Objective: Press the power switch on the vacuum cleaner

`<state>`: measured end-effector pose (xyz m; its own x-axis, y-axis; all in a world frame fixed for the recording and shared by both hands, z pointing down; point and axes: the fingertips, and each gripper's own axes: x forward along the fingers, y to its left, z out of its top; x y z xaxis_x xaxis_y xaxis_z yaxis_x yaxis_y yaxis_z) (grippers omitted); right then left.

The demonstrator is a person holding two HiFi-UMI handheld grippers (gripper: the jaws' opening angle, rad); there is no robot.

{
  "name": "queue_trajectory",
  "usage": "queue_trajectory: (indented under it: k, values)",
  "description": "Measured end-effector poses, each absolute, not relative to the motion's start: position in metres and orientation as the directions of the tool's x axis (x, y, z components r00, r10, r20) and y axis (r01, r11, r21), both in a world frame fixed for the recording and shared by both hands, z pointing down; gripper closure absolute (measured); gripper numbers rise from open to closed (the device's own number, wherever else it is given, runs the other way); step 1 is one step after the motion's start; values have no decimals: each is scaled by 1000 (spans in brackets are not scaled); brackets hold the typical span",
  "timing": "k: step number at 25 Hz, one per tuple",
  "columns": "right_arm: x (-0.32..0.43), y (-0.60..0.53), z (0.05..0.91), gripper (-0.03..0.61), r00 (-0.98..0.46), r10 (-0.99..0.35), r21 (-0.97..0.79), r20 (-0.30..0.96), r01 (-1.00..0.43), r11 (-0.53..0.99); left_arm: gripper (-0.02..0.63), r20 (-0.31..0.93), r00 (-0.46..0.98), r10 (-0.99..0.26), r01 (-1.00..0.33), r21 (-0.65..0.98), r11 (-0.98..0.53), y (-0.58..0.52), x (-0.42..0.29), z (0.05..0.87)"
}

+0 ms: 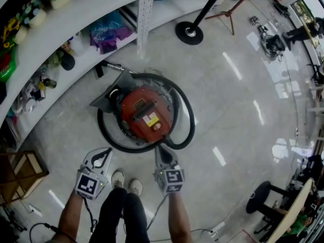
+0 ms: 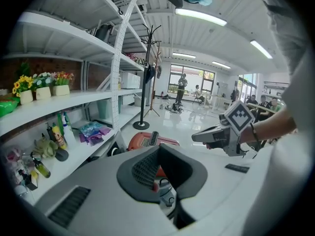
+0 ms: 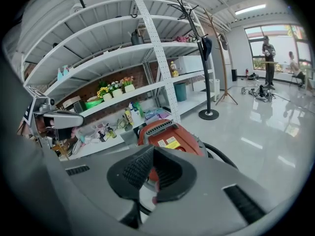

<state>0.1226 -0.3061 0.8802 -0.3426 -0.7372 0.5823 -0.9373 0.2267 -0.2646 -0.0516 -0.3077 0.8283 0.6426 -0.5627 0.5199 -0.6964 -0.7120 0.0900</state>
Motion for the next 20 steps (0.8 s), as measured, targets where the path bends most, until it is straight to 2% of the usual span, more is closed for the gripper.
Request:
queue_trajectory:
  k: [20]
  values:
    - [124, -349, 946, 566, -312, -714, -253, 627, -948, 192, 606, 540, 630, -558, -703, 89, -706, -303, -69, 836]
